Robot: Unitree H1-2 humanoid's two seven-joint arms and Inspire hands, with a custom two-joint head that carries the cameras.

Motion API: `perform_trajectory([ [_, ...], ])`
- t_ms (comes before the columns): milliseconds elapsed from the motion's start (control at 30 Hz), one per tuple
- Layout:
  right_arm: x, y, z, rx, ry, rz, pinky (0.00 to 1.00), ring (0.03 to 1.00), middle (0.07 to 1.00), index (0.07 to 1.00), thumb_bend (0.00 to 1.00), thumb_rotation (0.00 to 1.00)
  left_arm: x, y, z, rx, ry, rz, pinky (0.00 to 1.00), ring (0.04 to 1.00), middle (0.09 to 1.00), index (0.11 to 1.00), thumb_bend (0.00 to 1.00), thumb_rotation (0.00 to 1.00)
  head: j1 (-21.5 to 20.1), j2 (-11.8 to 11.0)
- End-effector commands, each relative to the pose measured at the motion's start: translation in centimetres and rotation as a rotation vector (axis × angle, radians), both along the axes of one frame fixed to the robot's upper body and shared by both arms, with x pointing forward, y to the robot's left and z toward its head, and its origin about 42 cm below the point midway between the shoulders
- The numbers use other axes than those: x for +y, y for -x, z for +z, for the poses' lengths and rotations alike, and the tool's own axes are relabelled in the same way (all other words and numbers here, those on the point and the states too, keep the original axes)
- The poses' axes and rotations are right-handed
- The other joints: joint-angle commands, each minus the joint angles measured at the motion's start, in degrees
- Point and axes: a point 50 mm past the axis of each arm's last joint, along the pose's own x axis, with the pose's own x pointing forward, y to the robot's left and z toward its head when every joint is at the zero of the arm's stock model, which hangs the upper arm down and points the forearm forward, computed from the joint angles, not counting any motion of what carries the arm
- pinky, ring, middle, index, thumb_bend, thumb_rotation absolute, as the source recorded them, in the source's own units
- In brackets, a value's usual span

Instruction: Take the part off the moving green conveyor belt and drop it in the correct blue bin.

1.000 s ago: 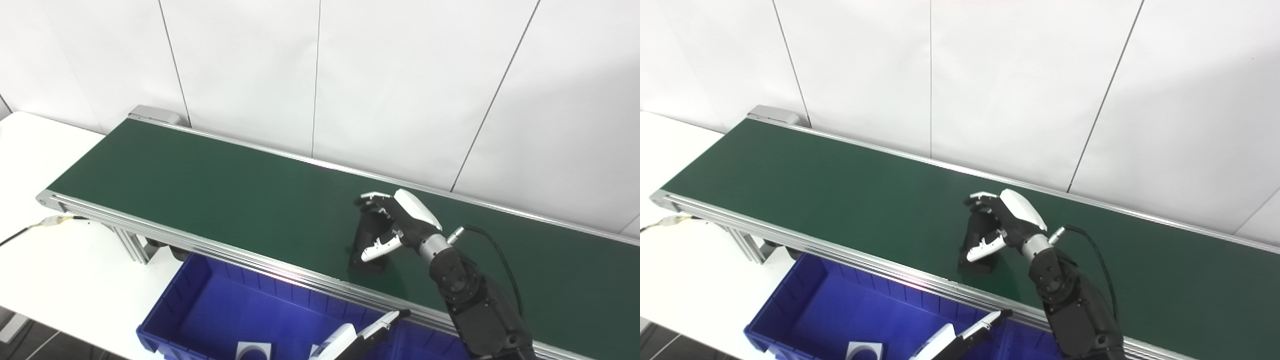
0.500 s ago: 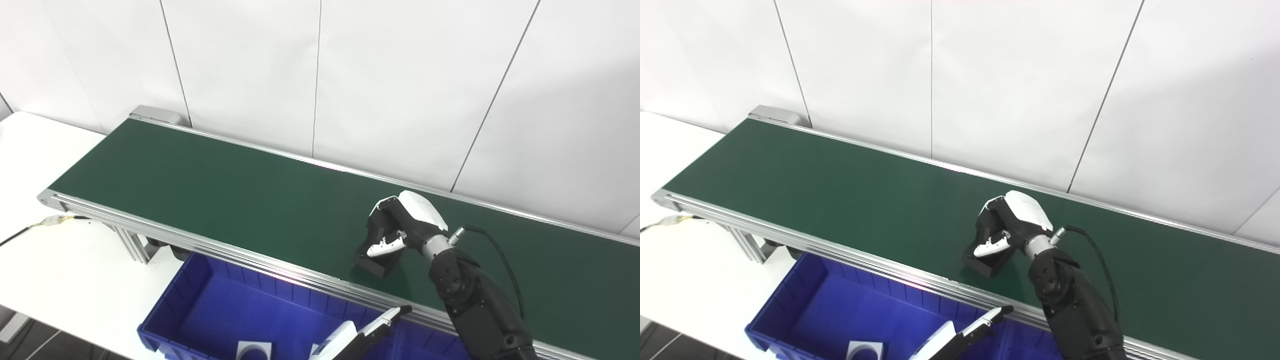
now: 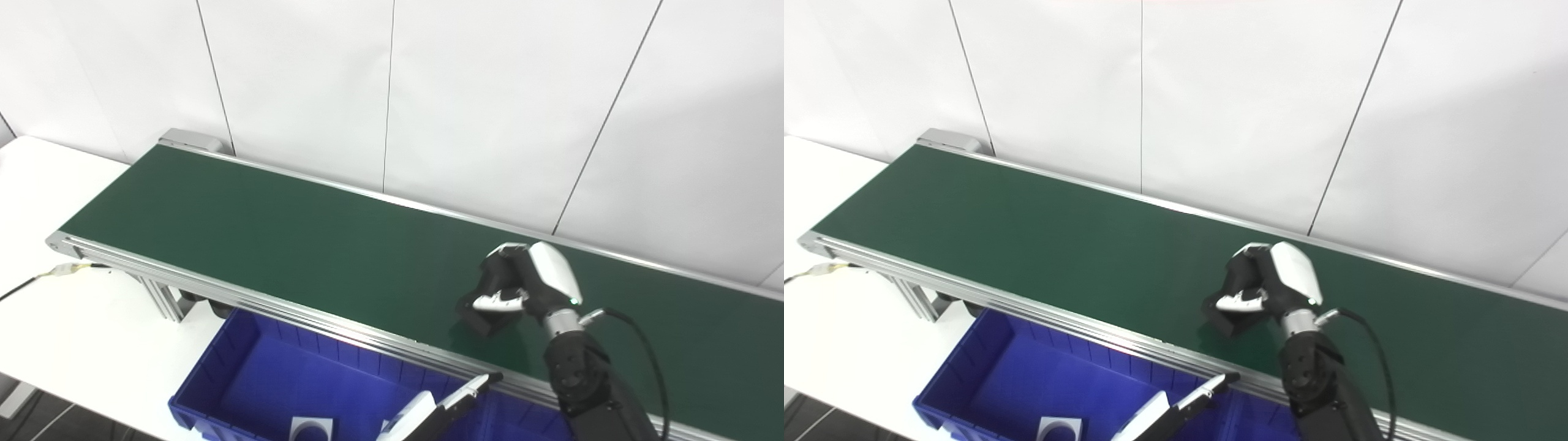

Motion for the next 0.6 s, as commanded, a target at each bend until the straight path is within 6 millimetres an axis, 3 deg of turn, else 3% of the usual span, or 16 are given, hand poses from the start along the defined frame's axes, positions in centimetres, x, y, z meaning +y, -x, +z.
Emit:
perform_trajectory([
  [0,0.9,-0.6,4.0,-0.160,-0.078,0.019,0.26,0.391,0.492,0.549,0.48,0.00,0.1,-0.7,1.0,-0.061,0.033,-0.006,0.86,0.944,0.990,0.983,0.90,0.46,-0.15,-0.01],
  [233,-1.0,1.1,6.2,-0.192,-0.182,-0.029,0.27,0.408,0.509,0.528,0.49,0.00,0.8,-0.7,1.1,-0.065,0.039,-0.004,0.88,0.945,0.991,0.983,0.89,0.43,-3.82,0.69],
  [400,-3.0,3.0,6.9,-0.204,-0.228,-0.075,0.29,0.438,0.541,0.450,0.49,0.00,1.3,-0.7,1.0,-0.060,0.043,-0.010,0.90,0.965,1.000,0.994,0.88,0.41,-4.84,1.08],
  [567,-5.3,5.4,7.1,-0.213,-0.255,-0.109,0.30,0.449,0.542,0.432,0.49,0.00,1.8,-0.8,1.2,-0.066,0.045,-0.011,0.92,0.974,1.000,0.999,0.88,0.43,-6.53,1.98],
])
